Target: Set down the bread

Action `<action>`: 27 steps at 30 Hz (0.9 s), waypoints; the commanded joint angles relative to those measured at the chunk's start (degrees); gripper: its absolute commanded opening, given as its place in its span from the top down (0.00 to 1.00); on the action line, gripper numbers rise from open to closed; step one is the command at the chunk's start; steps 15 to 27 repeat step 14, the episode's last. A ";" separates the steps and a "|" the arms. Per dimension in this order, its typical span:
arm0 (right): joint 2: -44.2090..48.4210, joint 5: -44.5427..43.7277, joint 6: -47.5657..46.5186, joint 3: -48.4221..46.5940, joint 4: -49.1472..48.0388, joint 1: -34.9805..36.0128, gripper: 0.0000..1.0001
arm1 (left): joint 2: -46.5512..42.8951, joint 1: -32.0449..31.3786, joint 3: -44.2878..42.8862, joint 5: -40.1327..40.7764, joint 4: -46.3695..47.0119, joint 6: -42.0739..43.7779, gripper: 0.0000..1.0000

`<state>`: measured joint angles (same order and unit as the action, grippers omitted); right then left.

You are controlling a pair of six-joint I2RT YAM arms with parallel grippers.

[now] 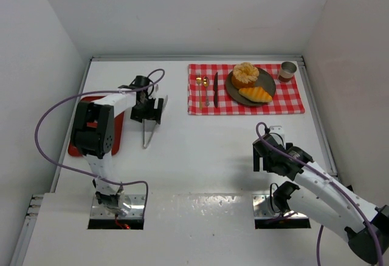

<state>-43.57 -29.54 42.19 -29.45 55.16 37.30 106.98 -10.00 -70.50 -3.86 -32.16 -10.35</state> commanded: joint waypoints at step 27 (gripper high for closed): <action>1.39 -0.78 -0.80 -0.34 -3.57 -0.03 0.08 | -16.70 6.21 -11.24 -7.74 -10.11 13.07 0.00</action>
